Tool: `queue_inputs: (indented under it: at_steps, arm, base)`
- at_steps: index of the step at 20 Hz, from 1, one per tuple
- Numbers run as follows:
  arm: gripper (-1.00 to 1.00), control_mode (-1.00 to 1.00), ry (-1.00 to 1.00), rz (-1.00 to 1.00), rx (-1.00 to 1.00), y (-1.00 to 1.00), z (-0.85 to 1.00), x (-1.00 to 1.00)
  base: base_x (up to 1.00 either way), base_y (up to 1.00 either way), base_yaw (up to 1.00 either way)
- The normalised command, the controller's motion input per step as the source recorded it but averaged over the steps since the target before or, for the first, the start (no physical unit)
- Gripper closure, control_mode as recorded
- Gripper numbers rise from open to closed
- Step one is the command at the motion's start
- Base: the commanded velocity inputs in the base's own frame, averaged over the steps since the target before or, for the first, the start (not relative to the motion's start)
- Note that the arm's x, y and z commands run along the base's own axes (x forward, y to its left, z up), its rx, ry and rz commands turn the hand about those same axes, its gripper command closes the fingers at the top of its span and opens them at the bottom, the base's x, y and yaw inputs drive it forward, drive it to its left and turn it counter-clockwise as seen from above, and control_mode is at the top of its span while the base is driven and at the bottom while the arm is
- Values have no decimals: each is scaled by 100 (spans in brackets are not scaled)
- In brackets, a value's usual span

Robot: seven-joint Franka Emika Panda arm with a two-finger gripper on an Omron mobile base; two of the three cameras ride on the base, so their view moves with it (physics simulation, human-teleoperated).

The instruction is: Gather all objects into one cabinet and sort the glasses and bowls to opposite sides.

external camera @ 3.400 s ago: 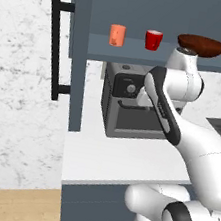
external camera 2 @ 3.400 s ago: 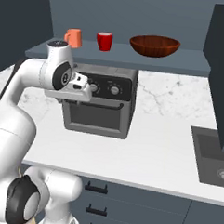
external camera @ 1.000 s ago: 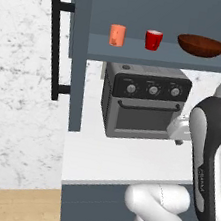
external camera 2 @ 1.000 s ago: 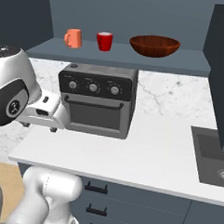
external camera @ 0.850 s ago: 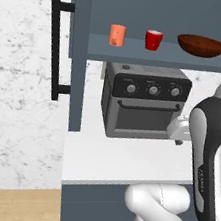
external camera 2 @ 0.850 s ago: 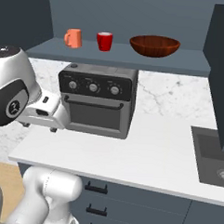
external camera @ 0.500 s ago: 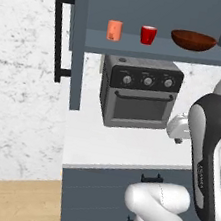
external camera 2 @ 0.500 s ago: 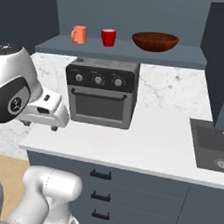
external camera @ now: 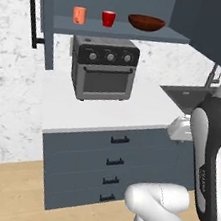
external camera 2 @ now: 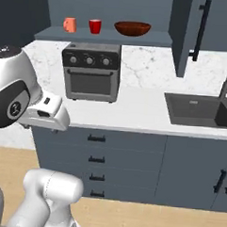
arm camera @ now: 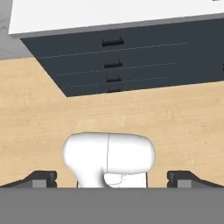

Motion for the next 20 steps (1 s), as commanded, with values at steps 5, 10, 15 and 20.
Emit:
queue_inputs:
  at_steps: [5, 10, 15, 20]
  arm:
    - [-100, 100, 0, 0, 0, 0, 0, 0]
    - [-100, 100, 0, 0, 0, 0, 0, 0]
    - [-100, 100, 0, 0, 0, 0, 0, 0]
    - [-100, 100, 0, 0, 0, 0, 0, 0]
  base:
    - [-31, -35, -45]
    - [-2, -26, -52]
    - [12, -12, -68]
    - [13, -5, -72]
